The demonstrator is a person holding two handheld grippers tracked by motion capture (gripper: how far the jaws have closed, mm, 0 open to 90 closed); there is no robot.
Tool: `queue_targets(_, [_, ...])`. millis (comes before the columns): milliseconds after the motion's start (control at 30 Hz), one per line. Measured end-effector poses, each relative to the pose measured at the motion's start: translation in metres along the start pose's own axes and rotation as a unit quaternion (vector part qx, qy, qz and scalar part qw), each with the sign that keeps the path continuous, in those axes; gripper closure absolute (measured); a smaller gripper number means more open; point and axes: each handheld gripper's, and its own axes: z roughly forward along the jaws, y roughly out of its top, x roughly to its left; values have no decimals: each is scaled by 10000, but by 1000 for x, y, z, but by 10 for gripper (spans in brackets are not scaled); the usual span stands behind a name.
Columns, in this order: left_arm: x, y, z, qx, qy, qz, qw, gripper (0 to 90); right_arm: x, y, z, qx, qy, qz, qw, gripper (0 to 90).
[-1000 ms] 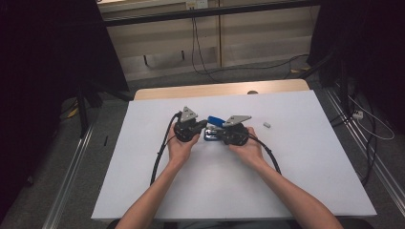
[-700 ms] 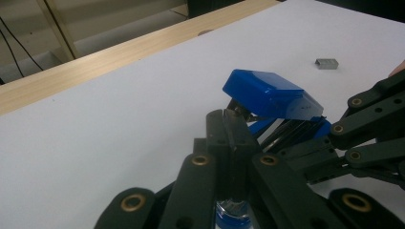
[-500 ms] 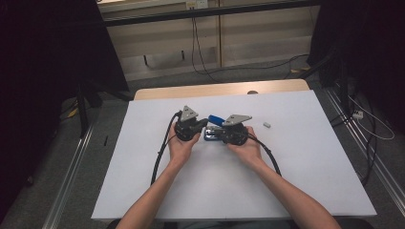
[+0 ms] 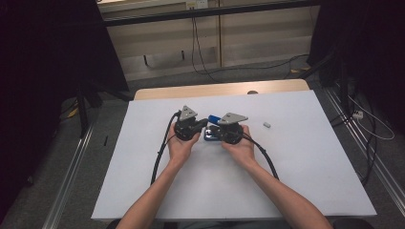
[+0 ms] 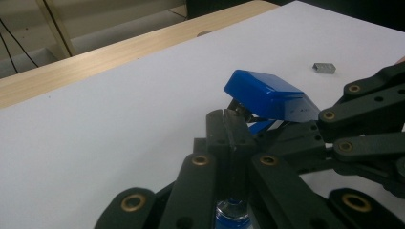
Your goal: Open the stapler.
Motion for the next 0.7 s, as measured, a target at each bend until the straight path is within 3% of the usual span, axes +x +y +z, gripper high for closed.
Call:
queue_targets(167, [3,-2,2,-12,-87,-145,9999,900,0,0,0,-10,-68,0,10000,900])
queue_targets(467, [1,-8,11,258,-24,-53,9996,900,0,0,-1,-9,-96,18,10000,900])
queue_targets(700, [3,-9,11,265,-61,-76,9996,900,1,0,-1,-17,-112,28,9999,900])
